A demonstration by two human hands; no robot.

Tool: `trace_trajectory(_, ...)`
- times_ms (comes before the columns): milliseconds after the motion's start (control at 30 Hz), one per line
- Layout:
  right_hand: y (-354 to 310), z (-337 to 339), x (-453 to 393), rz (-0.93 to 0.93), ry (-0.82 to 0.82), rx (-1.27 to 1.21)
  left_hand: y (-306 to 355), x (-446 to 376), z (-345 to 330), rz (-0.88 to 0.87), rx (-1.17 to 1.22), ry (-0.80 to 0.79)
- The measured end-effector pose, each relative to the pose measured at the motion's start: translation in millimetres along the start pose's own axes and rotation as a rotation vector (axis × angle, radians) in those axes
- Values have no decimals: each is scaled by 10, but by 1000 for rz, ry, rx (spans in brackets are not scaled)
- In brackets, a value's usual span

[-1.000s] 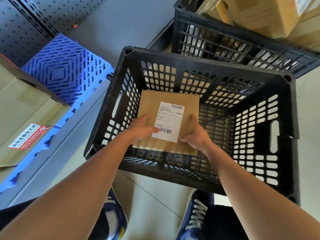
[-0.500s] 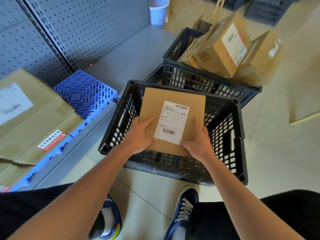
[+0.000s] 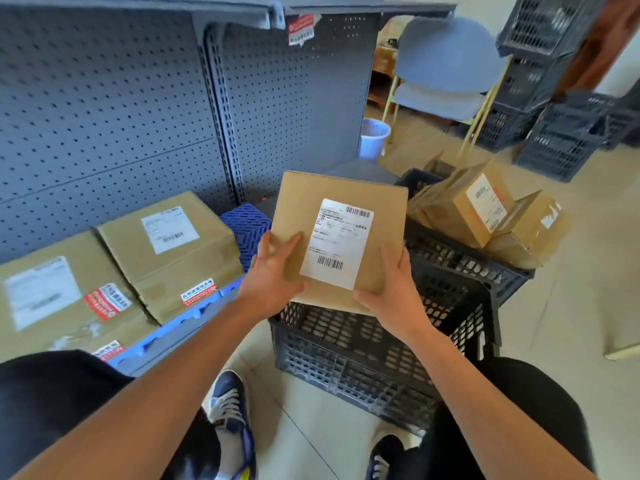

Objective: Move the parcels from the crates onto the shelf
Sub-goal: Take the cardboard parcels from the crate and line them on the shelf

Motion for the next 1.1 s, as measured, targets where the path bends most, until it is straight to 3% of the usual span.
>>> trace_trajectory(267, -951, -292, -95, 290, -69, -32, -475, 402, 855, 84, -26, 176)
trace_trajectory(467, -1308, -947, -79, 367, -394, 30, -988, 746, 1344, 205, -83, 276)
trace_trajectory(700, -1930, -1617, -26, 482, -524, 79, -1581, 1249, 1830, 358, -97, 363)
trace_trajectory(1100, -2552, -2213, 77, 579, -490, 21, -2237, 1664, 2138, 405, -38, 386)
Point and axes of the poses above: each hand's wrist, its own x-axis away from the middle knuckle, its own z-axis out of the back of the hand, y = z × x, the point moved 7 cm from there along -x, towards the middle knuckle, and after that the axes turned 4 degrees about x, right-handed, at the moved point
